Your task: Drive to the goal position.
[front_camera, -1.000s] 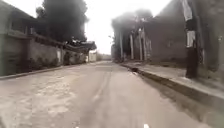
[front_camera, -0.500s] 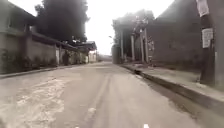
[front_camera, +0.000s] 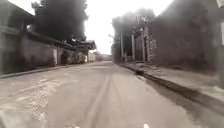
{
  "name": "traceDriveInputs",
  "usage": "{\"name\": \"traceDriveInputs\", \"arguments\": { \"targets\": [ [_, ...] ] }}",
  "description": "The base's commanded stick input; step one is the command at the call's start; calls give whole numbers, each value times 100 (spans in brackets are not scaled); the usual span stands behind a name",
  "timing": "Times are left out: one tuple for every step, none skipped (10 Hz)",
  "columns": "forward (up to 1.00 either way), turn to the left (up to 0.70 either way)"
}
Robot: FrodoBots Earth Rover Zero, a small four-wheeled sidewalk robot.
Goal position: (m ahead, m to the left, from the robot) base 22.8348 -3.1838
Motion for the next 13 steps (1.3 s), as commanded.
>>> {"name": "traceDriveInputs", "arguments": {
  "targets": [
    [85,0],
    [85,0],
    [85,0],
    [85,0],
    [85,0],
    [85,0],
    [85,0],
    [85,0],
    [85,0],
    [85,0],
    [85,0],
    [85,0],
    [85,0]
  ]
}}
